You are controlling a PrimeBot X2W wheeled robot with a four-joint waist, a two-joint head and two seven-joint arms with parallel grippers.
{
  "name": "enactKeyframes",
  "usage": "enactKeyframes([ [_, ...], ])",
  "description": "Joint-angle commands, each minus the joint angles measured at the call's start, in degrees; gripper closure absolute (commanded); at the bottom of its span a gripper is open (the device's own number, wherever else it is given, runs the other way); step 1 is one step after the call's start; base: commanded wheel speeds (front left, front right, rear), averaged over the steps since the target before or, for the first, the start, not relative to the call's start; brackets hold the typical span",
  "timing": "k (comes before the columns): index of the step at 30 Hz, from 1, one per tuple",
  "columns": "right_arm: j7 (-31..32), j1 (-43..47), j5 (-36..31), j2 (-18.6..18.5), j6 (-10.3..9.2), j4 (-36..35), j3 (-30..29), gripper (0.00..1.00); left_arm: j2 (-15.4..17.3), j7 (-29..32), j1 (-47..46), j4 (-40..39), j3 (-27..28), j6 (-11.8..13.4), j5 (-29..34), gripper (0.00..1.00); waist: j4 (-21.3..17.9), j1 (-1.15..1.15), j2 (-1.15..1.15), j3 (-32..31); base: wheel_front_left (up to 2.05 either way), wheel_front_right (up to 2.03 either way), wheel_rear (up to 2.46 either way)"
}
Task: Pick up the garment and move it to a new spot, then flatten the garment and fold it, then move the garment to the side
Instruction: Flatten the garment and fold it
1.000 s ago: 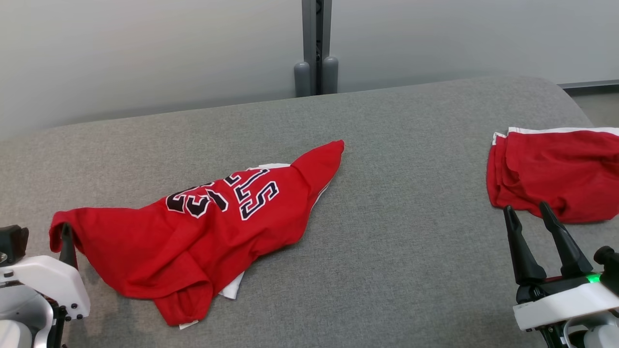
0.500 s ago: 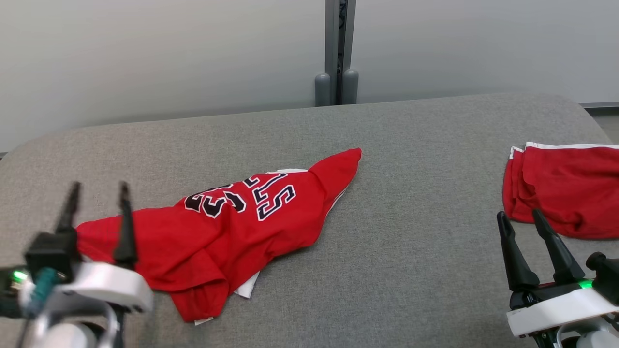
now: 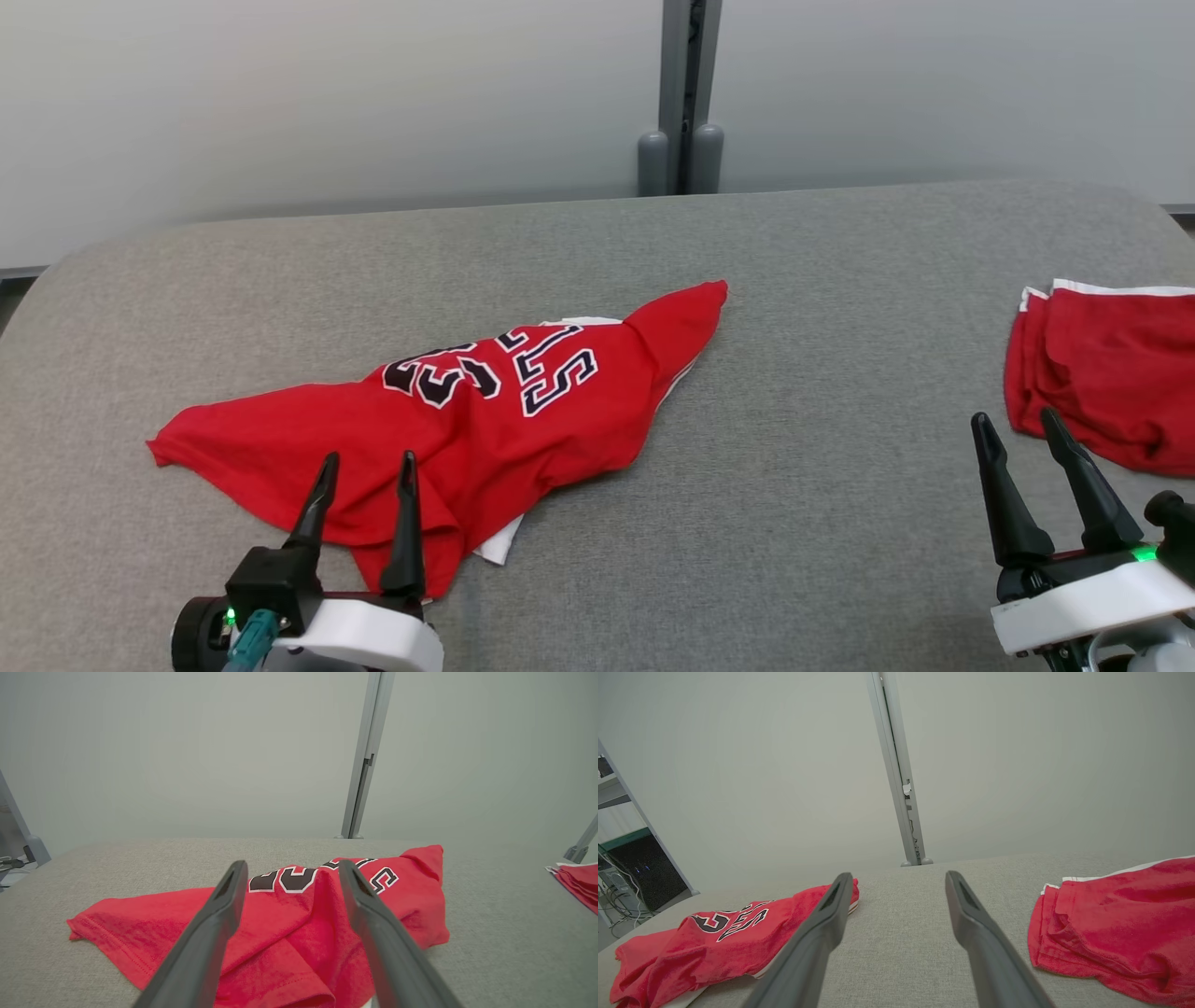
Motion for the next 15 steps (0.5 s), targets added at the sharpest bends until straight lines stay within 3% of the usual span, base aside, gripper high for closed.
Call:
enactKeyframes([
  [1, -0.2, 0.7, 0.3, -0.7, -0.01, 0.0, -0.1, 0.00, -0.4, -0.4, -1.5, 1.0, -0.2, -0.9, 0.5, 0.00, 1.2, 0.00, 0.00, 0.2, 0.00, 0.00, 0.00],
  [8, -0.2, -1.3, 1.2, -1.8, -0.01, 0.5, 1.9, 0.00, -1.8, -0.6, -2.9, 2.8, -0.2, -2.5, 1.3, 0.00, 3.3, 0.00, 0.00, -0.2, 0.00, 0.00, 0.00],
  [15, -0.2, -9.9, 7.7, -5.9, 0.00, 8.7, 8.6, 0.00, -3.3, -0.6, -4.1, 1.7, -0.8, -4.0, 2.9, 0.00, 7.5, 0.00, 0.00, 1.9, 0.00, 0.00, 0.00],
])
